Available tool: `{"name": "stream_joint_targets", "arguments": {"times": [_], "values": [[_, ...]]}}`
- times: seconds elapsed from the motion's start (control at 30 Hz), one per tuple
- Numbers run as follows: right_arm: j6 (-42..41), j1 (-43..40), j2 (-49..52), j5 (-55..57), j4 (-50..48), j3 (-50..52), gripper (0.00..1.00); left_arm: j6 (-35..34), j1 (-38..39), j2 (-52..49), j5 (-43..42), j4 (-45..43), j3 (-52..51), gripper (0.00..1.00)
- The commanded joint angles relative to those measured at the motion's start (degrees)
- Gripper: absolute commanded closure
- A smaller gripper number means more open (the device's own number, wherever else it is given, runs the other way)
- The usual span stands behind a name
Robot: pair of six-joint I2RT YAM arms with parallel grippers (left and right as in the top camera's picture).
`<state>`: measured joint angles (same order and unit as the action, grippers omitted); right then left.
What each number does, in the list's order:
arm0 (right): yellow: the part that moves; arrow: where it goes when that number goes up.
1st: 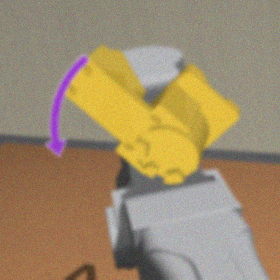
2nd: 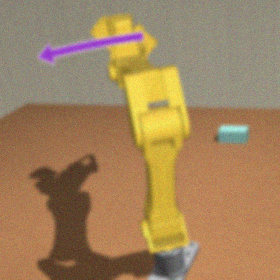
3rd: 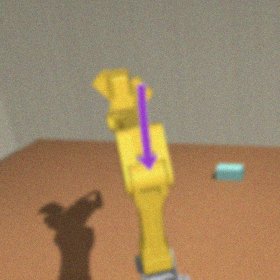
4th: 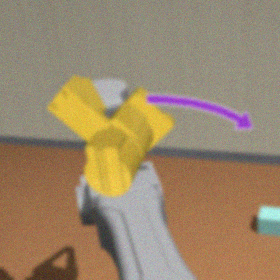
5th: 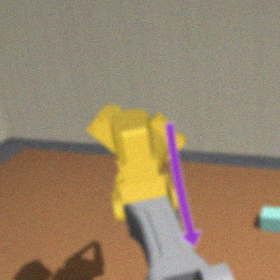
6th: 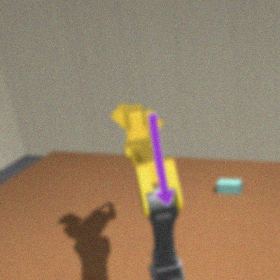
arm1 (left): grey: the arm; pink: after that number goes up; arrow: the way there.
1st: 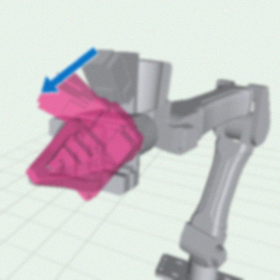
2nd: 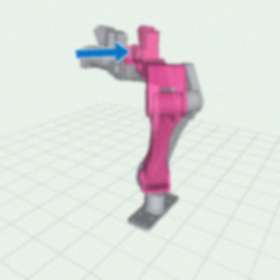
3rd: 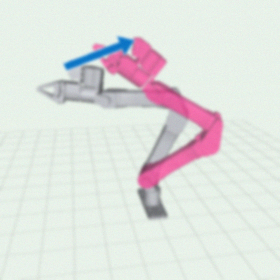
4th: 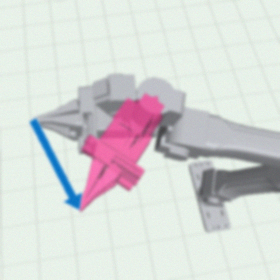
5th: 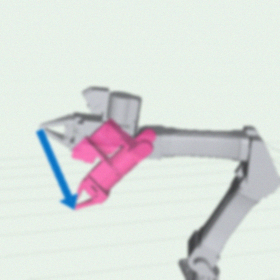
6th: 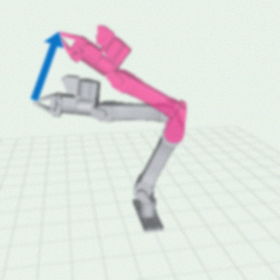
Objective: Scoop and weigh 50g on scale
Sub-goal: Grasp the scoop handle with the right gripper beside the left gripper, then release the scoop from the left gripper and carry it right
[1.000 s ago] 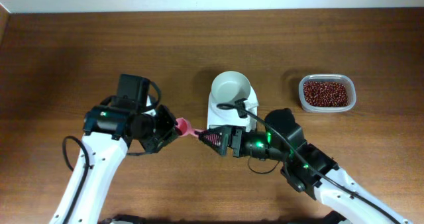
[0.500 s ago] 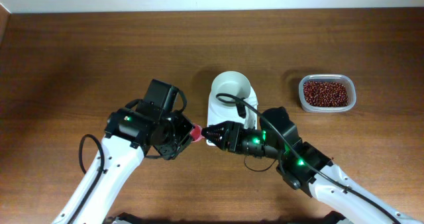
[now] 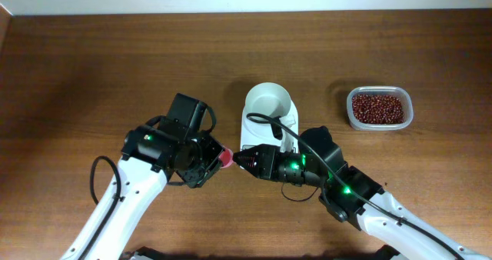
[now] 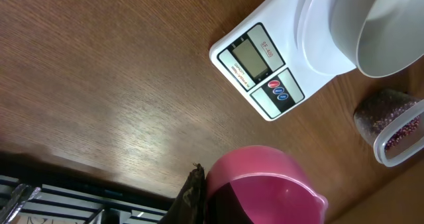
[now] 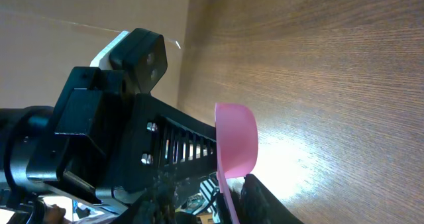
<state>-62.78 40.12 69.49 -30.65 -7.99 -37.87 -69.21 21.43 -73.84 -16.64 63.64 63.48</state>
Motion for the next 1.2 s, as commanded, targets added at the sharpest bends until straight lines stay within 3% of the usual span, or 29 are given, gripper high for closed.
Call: {"name": "stream_joint_targets", "arguments": {"times": [0.0,0.23,0.37,0.47,0.5,0.6,0.63,0.7,0.8,0.87,1.0,1.17], "values": [[0.8,0.5,0.4,-0.1,-0.4,-0.7,0.71,1.4,0.3,-0.1,0.0,0.3,0.3,1.00],[0.9,0.5,0.4,-0.3,-0.4,-0.7,0.87,1.4,0.3,-0.1,0.0,0.3,0.3,0.99],[0.9,0.5,0.4,-0.1,-0.4,-0.7,0.96,1.4,0.3,-0.1,0.0,0.3,0.3,0.85],[1.0,0.3,0.4,1.4,2.1,-0.7,0.96,1.4,0.3,-0.1,0.4,0.3,0.3,0.44],[1.4,0.3,0.4,2.1,4.0,-0.7,0.96,1.4,0.3,-0.1,1.4,0.3,0.3,0.35],[8.9,0.3,0.1,5.4,10.4,-0.7,0.96,1.4,0.3,-0.1,4.4,0.3,0.3,0.19],[10.9,0.3,-0.5,6.9,13.1,-0.7,0.96,1.4,0.3,-0.1,5.3,0.3,0.3,0.09],[13.8,0.3,-3.5,11.5,19.7,-0.7,0.96,1.4,0.3,-0.1,6.8,0.3,0.3,0.01],[16.5,0.3,-16.4,26.0,34.3,-0.7,0.96,1.4,0.3,-0.1,7.5,0.3,0.3,0.01],[16.5,0.3,-24.7,33.4,39.0,-0.7,0.96,1.4,0.3,-0.1,7.5,0.7,0.3,0.01],[15.4,0.3,-41.2,47.3,40.3,-0.7,0.96,1.4,0.3,-0.1,7.5,0.7,0.3,0.00],[15.4,0.3,-45.5,53.0,40.3,-0.7,0.96,1.4,0.3,-0.1,7.5,0.3,0.3,0.01]]}}
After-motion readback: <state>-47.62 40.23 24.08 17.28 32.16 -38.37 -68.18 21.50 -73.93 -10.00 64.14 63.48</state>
